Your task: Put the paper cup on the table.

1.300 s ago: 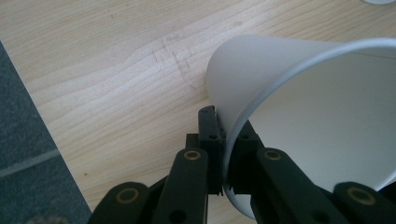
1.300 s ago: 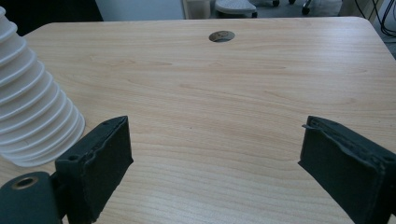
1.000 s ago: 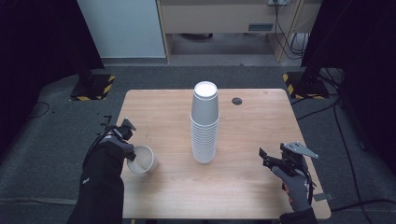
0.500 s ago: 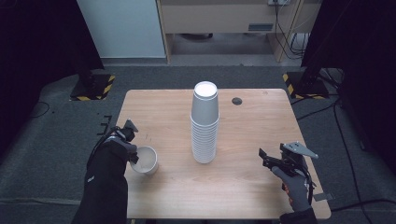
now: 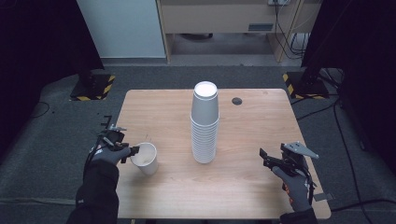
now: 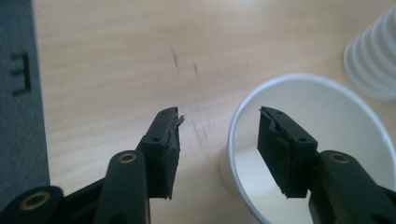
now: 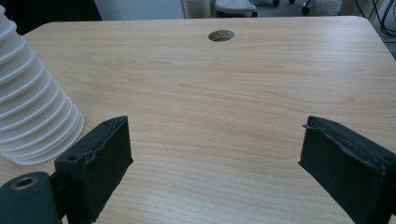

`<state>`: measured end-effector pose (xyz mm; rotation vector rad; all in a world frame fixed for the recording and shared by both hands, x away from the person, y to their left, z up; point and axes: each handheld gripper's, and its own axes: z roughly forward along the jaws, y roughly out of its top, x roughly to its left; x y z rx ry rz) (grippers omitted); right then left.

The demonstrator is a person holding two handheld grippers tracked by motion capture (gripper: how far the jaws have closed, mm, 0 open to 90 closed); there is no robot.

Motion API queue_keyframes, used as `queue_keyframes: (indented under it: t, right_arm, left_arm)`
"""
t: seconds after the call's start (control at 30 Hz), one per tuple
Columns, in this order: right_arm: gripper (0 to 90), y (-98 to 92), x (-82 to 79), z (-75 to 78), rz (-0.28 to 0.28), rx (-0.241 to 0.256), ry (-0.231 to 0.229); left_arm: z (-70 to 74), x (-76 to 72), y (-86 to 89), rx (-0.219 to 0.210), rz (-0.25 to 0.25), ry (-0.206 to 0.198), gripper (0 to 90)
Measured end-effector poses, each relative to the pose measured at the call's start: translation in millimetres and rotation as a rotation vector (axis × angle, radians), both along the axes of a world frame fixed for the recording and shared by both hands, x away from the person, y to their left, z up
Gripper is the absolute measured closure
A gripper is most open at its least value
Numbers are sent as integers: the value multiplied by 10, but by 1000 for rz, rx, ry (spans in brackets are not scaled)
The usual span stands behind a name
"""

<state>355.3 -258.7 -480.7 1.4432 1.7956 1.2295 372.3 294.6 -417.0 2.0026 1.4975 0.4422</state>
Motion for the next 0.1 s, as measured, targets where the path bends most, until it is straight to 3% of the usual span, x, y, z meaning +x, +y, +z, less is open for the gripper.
queue_keyframes:
  t: [0.1]
  right_arm:
    - [89, -4, 2, -3, -3, -2, 2]
  left_arm:
    - [-74, -156, 34, -68, 12, -163, 447]
